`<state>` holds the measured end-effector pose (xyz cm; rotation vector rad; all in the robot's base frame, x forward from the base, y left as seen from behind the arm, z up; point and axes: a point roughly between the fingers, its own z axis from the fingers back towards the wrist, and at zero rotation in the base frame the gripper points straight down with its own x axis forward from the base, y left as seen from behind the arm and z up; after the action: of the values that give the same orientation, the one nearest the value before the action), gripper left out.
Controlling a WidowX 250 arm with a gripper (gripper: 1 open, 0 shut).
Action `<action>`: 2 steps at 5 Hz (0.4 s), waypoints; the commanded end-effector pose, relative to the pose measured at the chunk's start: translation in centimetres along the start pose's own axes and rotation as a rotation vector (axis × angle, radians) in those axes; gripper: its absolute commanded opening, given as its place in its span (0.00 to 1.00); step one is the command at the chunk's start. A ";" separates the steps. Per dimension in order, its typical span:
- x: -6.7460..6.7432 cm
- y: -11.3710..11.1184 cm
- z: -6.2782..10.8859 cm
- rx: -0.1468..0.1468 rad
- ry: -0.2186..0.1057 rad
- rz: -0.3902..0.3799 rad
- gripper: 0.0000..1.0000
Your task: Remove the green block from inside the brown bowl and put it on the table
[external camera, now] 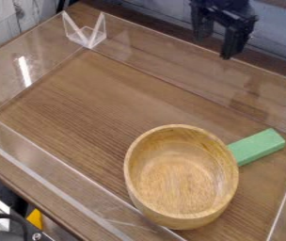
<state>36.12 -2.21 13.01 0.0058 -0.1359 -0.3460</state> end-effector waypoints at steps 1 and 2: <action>0.7 1.4 3.5 0.032 -0.088 0.029 1.00; 0.8 2.2 3.9 0.042 -0.098 0.042 1.00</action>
<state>36.68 -0.69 14.04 0.0093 -0.1511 -0.3044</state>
